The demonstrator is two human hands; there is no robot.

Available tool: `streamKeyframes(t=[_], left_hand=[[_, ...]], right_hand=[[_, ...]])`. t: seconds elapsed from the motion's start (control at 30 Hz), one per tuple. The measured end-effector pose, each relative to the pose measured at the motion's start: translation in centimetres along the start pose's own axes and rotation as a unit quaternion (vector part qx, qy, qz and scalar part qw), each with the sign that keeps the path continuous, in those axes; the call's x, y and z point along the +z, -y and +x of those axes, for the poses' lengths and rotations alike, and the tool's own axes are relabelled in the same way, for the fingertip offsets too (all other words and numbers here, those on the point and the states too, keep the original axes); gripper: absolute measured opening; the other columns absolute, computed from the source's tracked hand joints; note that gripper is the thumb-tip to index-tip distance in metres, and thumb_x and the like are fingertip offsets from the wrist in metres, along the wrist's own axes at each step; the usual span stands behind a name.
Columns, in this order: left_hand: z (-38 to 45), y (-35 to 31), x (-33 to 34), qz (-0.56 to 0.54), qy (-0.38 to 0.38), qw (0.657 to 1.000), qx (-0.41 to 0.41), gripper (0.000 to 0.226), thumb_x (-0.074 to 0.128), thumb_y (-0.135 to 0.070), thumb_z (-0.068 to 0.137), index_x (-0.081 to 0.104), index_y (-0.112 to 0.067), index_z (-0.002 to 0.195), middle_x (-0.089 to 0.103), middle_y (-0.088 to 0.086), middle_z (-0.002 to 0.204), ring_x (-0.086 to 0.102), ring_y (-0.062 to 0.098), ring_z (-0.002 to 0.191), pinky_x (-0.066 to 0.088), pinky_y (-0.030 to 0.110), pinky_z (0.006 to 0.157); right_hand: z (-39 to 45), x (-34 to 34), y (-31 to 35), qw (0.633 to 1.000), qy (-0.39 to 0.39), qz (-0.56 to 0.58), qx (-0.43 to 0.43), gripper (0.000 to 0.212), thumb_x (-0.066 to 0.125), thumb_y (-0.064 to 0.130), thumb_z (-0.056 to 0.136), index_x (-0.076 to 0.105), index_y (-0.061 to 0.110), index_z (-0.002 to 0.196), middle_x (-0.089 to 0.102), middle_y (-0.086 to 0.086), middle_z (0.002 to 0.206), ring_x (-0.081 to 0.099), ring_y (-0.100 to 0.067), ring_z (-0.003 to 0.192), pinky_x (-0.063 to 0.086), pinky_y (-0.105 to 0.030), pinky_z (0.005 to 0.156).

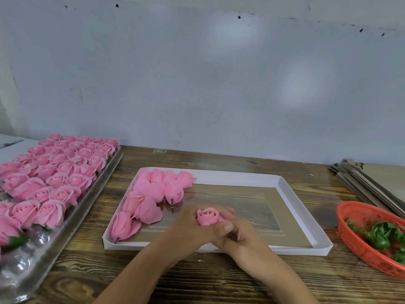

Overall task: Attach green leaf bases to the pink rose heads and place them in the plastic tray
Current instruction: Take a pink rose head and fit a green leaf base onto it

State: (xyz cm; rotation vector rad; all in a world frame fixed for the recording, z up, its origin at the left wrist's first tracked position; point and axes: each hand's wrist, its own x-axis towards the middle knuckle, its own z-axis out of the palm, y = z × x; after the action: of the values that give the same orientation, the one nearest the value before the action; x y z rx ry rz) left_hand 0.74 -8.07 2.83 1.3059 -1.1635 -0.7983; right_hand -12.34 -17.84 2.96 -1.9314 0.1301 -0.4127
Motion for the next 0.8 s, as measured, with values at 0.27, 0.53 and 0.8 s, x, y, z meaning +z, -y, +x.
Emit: streamKeyframes(t=[0.27, 0.53, 0.8], left_hand=[[-0.2, -0.7, -0.1, -0.064, -0.064, 0.995, 0.032, 0.048, 0.075, -0.048, 0.076, 0.066, -0.038, 0.122, 0.070, -0.005, 0.122, 0.068, 0.012, 0.110, 0.055, 0.020, 0.083], [-0.2, -0.7, 0.0, -0.005, -0.035, 0.999, 0.028, 0.016, 0.070, -0.031, 0.086, 0.082, -0.021, 0.087, 0.076, -0.013, 0.107, 0.069, 0.004, 0.106, 0.055, 0.018, 0.078], [0.1, 0.0, -0.1, -0.008, -0.034, 0.999, -0.002, 0.041, 0.086, -0.035, 0.076, 0.070, -0.042, 0.113, 0.073, -0.008, 0.114, 0.068, 0.008, 0.110, 0.053, 0.019, 0.087]], right_hand=[[-0.1, -0.4, -0.3, 0.999, -0.033, -0.006, 0.029, 0.020, 0.058, 0.031, 0.093, 0.072, 0.028, 0.106, 0.074, 0.001, 0.096, 0.066, -0.023, 0.093, 0.051, -0.038, 0.087], [-0.2, 0.0, 0.3, 0.999, 0.013, -0.047, 0.022, 0.022, 0.056, 0.020, 0.099, 0.071, 0.036, 0.103, 0.073, 0.015, 0.098, 0.067, -0.003, 0.094, 0.045, -0.011, 0.078], [0.0, -0.2, -0.4, 0.999, -0.047, 0.000, 0.003, 0.029, 0.055, 0.015, 0.094, 0.071, 0.031, 0.113, 0.073, 0.007, 0.111, 0.066, -0.011, 0.108, 0.051, -0.026, 0.094]])
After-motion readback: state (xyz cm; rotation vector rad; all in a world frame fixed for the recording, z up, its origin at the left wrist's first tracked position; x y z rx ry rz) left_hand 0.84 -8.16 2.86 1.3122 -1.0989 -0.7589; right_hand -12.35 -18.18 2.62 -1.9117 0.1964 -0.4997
